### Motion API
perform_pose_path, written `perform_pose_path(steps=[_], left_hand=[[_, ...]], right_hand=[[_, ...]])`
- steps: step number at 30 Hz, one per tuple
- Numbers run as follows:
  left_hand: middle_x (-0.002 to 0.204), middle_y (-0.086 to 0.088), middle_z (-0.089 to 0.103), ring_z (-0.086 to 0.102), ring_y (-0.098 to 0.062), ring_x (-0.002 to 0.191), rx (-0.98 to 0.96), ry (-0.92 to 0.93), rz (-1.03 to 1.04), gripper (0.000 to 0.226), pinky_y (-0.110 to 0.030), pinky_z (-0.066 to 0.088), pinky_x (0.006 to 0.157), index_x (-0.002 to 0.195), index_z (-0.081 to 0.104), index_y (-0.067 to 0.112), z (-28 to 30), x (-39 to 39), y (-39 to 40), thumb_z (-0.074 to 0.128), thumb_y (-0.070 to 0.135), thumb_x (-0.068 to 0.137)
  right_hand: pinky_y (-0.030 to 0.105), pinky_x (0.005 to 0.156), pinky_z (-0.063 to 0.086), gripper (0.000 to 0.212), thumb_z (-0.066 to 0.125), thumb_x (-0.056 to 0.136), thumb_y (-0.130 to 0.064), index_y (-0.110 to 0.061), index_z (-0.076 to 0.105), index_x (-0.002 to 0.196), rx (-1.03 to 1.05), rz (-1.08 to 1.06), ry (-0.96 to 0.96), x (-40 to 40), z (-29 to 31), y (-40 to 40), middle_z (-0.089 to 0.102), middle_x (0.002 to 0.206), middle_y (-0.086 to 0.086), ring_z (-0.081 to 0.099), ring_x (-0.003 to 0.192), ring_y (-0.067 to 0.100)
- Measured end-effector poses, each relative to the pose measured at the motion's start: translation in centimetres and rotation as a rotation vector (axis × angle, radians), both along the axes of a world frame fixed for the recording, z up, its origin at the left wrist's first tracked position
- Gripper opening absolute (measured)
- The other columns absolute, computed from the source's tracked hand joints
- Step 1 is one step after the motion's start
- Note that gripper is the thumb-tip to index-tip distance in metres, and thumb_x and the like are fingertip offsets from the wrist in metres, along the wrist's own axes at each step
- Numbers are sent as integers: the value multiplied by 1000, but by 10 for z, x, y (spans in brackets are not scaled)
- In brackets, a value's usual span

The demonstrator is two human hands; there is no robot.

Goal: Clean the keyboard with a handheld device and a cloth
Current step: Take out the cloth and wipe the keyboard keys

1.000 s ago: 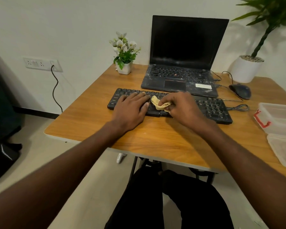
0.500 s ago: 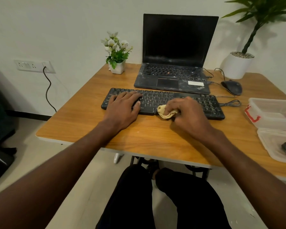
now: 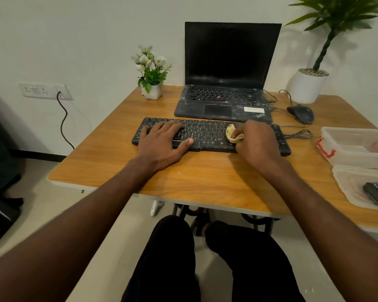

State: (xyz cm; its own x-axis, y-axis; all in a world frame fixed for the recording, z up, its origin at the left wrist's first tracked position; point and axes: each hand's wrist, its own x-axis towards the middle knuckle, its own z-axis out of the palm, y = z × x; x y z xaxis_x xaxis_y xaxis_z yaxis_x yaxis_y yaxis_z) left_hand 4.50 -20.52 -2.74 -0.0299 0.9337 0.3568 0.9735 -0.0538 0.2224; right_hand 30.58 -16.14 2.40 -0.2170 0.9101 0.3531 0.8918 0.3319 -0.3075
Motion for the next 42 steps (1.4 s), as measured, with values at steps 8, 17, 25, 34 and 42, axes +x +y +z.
perform_pose_path(steps=[8, 17, 25, 34, 42], left_hand=[[165, 7, 44, 36, -21, 153, -14, 18, -3, 94, -63, 24, 123, 157, 43, 37, 4, -1, -2, 26, 97, 87], [164, 2, 45, 37, -23, 152, -1, 25, -12, 93, -63, 22, 125, 159, 41, 29, 4, 8, 4, 19, 92, 94], [168, 5, 42, 34, -20, 156, 36, 17, -117, 64, -57, 22, 126, 162, 39, 32, -5, 90, 28, 23, 64, 109], [164, 6, 47, 39, -19, 153, 56, 25, -67, 61, -59, 25, 125, 157, 46, 34, -11, 88, 30, 24, 64, 108], [165, 6, 46, 38, -18, 153, 48, 21, -65, 60, -59, 24, 125, 157, 45, 34, -10, 90, 29, 26, 63, 109]], right_hand=[[33, 91, 52, 23, 79, 82, -2, -23, 79, 89, -12, 202, 62, 21, -4, -21, 74, 117, 1, 67, 109, 21], [25, 63, 48, 37, 74, 86, -4, -27, 78, 114, -30, 23, 263, 34, 5, -4, 73, 122, 2, 67, 92, 15], [47, 98, 52, 38, 70, 83, 4, -20, 79, 111, 87, 228, 110, 26, -16, 1, 73, 118, 0, 64, 109, 23], [36, 82, 50, 45, 75, 83, 2, -22, 74, 121, 151, -83, 51, 73, -17, 1, 69, 121, 4, 62, 107, 26], [39, 77, 55, 43, 71, 86, -2, -21, 70, 125, 236, -90, 46, 82, -25, -22, 71, 119, 3, 65, 102, 26]])
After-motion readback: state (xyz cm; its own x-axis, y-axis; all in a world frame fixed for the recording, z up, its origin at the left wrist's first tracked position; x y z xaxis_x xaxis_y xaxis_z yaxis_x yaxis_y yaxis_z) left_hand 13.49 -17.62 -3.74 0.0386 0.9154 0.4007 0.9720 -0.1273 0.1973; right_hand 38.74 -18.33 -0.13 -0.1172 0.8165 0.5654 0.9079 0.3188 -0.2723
